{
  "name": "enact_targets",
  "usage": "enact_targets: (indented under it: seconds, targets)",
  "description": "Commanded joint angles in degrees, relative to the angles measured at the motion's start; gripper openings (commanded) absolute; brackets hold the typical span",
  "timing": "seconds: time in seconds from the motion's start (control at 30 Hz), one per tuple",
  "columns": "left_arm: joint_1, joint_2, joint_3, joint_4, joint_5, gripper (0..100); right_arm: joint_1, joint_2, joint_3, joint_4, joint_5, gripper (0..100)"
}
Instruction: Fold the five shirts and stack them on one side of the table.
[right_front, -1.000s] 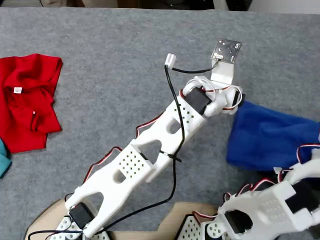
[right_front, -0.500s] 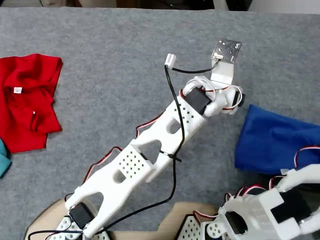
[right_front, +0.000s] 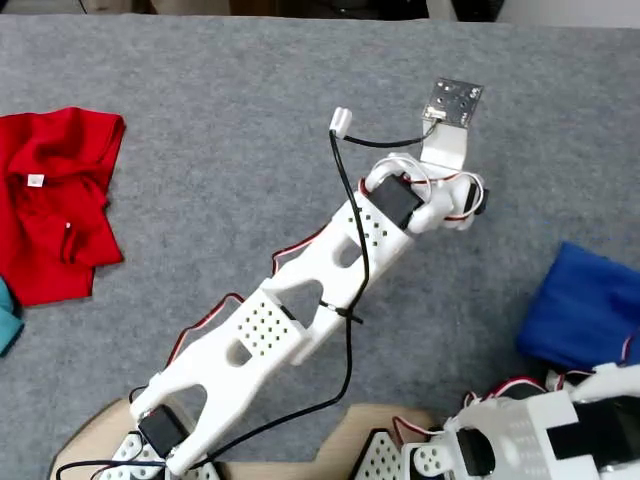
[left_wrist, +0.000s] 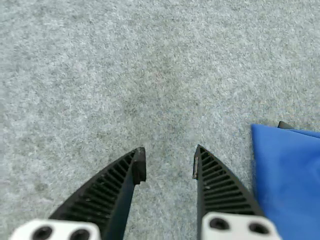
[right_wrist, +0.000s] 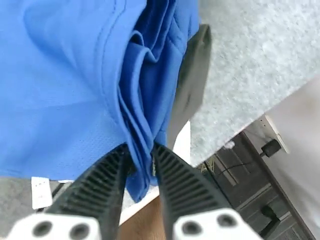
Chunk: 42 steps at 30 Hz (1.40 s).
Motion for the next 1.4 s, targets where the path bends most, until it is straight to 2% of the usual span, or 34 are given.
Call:
enact_targets:
  seconds: [0.0, 0.3, 0.37, 0.43, 0.57, 0.63, 0.8, 0.87, 0.97, 1.0, 1.03, 1.17, 1.37]
  targets:
    - [0.0, -4.5, -2.7, 0.3, -0.4, 17, 1.8, -4.0, -3.0, 1.4, 1.7, 0.5]
    - [-0.1, -4.7, -2.9, 0.3, -0.4, 17, 3.0, -4.2, -3.1, 2.6, 4.4, 0.5]
    - [-0.1, -4.7, -2.9, 0.3, -0.4, 17, 3.0, -4.3, -3.3, 2.6, 5.3, 3.1]
    - [-0.2, -4.8, -3.0, 0.3, -0.4, 17, 3.0, -4.5, -3.5, 2.7, 6.0, 11.7]
    - [-1.1, -5.7, -3.8, 1.4, -0.5, 17, 3.5, -7.5, -6.0, 5.2, 6.9, 35.3]
    - [-1.7, -7.6, -4.9, 3.3, -0.5, 17, 2.9, -9.2, -8.5, 7.6, 7.1, 40.4]
    - [-7.6, -14.5, -4.9, 6.6, -2.7, 17, -2.8, -10.9, -16.2, 14.2, 6.7, 32.8]
    - [-12.2, -18.4, -4.9, 10.4, -2.8, 17, -6.2, -11.1, -17.3, 14.2, 4.4, 23.2]
    - [-21.4, -23.2, -4.9, 16.7, -2.9, 17, -13.2, -11.3, -17.2, 14.1, 1.3, 1.5]
    - [-24.9, -24.3, -4.9, 18.8, -3.0, 17, -15.8, -11.3, -17.0, 14.2, 0.9, 0.5]
    - [-28.6, -25.4, -4.9, 20.9, -3.5, 17, -18.4, -11.4, -17.0, 14.2, 0.3, 3.5]
    - [-44.0, -26.4, -4.9, 27.5, -11.8, 16, -29.6, -11.4, -16.7, 14.3, -2.5, 2.4]
    - [-69.5, -26.4, 0.8, 27.6, -16.4, 17, -45.2, -10.9, -15.8, 14.3, -5.4, 1.9]
